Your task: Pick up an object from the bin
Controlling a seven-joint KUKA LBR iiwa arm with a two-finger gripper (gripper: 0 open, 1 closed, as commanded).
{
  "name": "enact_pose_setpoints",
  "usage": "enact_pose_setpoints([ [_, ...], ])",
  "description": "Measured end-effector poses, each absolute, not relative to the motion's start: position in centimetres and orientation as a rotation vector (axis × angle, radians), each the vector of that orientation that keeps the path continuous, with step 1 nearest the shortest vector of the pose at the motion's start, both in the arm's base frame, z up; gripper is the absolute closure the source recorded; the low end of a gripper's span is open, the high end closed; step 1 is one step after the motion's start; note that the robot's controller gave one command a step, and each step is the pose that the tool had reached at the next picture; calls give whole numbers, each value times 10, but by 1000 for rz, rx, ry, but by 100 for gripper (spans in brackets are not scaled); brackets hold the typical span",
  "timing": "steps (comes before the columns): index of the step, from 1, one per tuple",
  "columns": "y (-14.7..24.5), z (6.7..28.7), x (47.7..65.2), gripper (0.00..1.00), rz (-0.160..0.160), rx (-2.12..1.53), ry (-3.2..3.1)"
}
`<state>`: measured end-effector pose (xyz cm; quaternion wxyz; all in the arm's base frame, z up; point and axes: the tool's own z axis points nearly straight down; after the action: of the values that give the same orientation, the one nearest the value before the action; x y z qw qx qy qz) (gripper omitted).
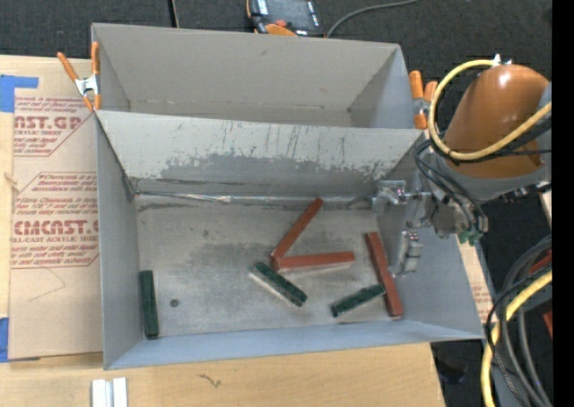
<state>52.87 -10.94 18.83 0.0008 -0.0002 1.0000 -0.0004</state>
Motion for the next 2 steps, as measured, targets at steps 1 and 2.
enact_pose_setpoints([
  [1, -95, 67, 502, 0, 1, -120, 3141],
  [2, -94, 72, 505, 100, -1, -122, 3136],
])
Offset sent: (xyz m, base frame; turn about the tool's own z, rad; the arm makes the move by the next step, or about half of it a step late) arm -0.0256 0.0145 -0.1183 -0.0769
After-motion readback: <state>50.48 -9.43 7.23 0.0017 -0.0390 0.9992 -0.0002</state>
